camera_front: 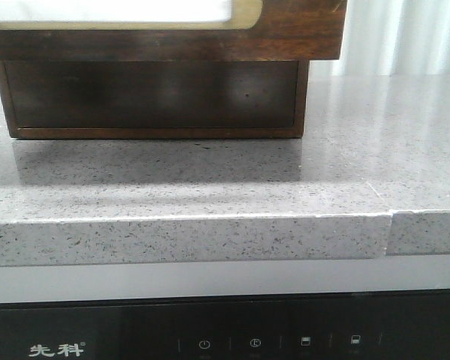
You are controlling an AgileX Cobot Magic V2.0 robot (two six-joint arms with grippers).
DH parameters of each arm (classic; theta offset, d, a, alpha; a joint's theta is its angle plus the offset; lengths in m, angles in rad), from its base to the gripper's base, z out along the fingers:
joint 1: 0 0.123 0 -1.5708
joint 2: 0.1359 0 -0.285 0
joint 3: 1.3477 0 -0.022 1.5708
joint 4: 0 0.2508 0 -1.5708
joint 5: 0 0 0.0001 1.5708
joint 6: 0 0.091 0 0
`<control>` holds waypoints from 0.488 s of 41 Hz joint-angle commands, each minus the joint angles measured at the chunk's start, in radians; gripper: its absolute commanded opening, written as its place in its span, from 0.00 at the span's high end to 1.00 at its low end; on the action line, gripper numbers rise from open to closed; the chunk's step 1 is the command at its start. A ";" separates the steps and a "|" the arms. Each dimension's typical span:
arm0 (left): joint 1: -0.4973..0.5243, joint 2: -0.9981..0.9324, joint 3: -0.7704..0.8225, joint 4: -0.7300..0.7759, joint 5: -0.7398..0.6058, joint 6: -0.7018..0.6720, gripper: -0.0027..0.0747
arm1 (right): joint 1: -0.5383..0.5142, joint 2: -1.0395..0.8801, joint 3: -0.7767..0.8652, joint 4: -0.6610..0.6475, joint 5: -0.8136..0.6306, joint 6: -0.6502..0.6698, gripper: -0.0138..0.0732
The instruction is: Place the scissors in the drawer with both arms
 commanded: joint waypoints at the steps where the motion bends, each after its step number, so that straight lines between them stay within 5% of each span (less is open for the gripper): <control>1: -0.008 0.008 -0.035 -0.004 -0.078 -0.008 0.41 | -0.005 0.007 -0.022 0.007 -0.075 0.000 0.60; 15: -0.008 0.008 -0.035 -0.004 -0.078 -0.008 0.97 | -0.005 0.007 -0.022 0.007 -0.075 0.000 0.99; 20: -0.008 0.008 -0.035 -0.004 -0.078 -0.008 0.99 | -0.005 0.007 -0.022 0.007 -0.085 0.000 0.98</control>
